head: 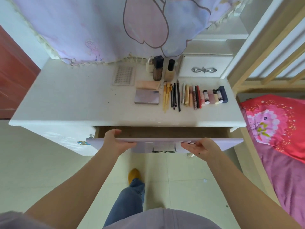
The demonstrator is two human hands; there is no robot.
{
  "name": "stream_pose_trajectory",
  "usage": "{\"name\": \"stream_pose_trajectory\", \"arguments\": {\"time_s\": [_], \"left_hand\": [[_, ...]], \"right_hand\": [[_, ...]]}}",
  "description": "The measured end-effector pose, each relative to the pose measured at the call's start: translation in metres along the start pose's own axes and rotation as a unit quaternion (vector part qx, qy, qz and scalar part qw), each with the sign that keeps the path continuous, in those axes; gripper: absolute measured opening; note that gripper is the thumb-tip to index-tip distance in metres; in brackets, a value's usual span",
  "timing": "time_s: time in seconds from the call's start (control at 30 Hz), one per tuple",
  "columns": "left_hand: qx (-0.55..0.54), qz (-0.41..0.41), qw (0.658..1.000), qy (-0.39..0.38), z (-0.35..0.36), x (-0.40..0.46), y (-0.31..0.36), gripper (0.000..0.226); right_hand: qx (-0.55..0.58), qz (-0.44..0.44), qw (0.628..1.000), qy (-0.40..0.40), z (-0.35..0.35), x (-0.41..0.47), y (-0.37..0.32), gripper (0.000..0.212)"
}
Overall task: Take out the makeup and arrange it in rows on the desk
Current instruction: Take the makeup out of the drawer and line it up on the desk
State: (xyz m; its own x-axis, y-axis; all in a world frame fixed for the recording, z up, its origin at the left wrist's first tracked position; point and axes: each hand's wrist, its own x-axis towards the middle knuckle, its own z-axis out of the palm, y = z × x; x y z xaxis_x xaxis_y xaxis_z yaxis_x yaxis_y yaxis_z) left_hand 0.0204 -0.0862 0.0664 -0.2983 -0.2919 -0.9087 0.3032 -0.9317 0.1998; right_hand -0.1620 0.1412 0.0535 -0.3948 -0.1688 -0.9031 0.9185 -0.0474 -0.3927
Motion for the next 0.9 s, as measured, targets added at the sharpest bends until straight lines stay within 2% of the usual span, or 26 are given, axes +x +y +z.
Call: {"name": "stream_pose_trajectory", "arguments": {"time_s": [0.07, 0.17, 0.27, 0.33, 0.4, 0.47, 0.5, 0.57, 0.6, 0.63, 0.7, 0.73, 0.8, 0.83, 0.87, 0.9], "left_hand": [[0.039, 0.037, 0.999, -0.007, 0.015, 0.003, 0.013, 0.054], [0.033, -0.020, 0.997, -0.059, 0.032, 0.009, 0.020, 0.056], [0.037, -0.040, 0.997, -0.059, 0.044, 0.001, 0.021, 0.030], [0.048, -0.055, 0.994, -0.077, 0.046, -0.001, 0.022, 0.024], [0.052, -0.070, 0.989, -0.119, 0.041, 0.002, 0.026, 0.032], [0.052, -0.084, 0.985, -0.145, 0.035, 0.012, 0.030, 0.044], [0.065, -0.080, 0.983, -0.154, 0.031, 0.014, 0.029, 0.044], [0.175, -0.043, 0.975, -0.133, 0.024, 0.022, 0.028, 0.022], [0.267, -0.020, 0.957, -0.112, 0.021, 0.023, 0.027, 0.008], [0.372, 0.000, 0.924, -0.090, 0.020, 0.019, 0.027, 0.007], [0.522, 0.044, 0.848, -0.080, 0.026, 0.003, 0.024, 0.008], [0.566, 0.071, 0.817, -0.090, 0.032, -0.004, 0.022, 0.009], [0.632, 0.168, 0.748, -0.111, 0.048, -0.021, 0.013, 0.019], [0.674, 0.233, 0.692, -0.114, 0.055, -0.027, 0.005, 0.025], [0.724, 0.302, 0.612, -0.102, 0.060, -0.031, -0.003, 0.031], [0.771, 0.365, 0.517, -0.076, 0.060, -0.035, -0.013, 0.037]], "right_hand": [[-0.005, -0.020, 1.000, -0.007, 0.016, 0.002, -0.009, 0.045], [0.030, -0.037, 0.999, -0.001, 0.032, 0.009, -0.023, 0.054], [0.057, -0.025, 0.998, 0.005, 0.036, 0.010, -0.030, 0.052], [0.071, -0.021, 0.997, -0.017, 0.033, 0.010, -0.029, 0.045], [0.060, -0.038, 0.997, -0.042, 0.031, 0.009, -0.025, 0.033], [0.012, -0.068, 0.996, -0.054, 0.028, 0.009, -0.020, 0.032], [-0.010, -0.082, 0.995, -0.055, 0.025, 0.009, -0.016, 0.032], [-0.076, -0.097, 0.992, -0.039, 0.020, 0.007, -0.010, 0.026], [-0.143, -0.111, 0.983, -0.020, 0.018, 0.003, -0.009, 0.021], [-0.237, -0.134, 0.962, -0.003, 0.018, -0.006, -0.009, 0.018], [-0.436, -0.207, 0.876, 0.018, 0.024, -0.025, -0.014, 0.024], [-0.518, -0.260, 0.814, 0.035, 0.027, -0.033, -0.015, 0.031], [-0.613, -0.390, 0.680, 0.101, 0.033, -0.044, -0.008, 0.040], [-0.639, -0.455, 0.606, 0.134, 0.034, -0.047, 0.000, 0.041], [-0.665, -0.504, 0.529, 0.157, 0.033, -0.047, 0.010, 0.042], [-0.683, -0.534, 0.468, 0.172, 0.033, -0.047, 0.020, 0.042]]}}
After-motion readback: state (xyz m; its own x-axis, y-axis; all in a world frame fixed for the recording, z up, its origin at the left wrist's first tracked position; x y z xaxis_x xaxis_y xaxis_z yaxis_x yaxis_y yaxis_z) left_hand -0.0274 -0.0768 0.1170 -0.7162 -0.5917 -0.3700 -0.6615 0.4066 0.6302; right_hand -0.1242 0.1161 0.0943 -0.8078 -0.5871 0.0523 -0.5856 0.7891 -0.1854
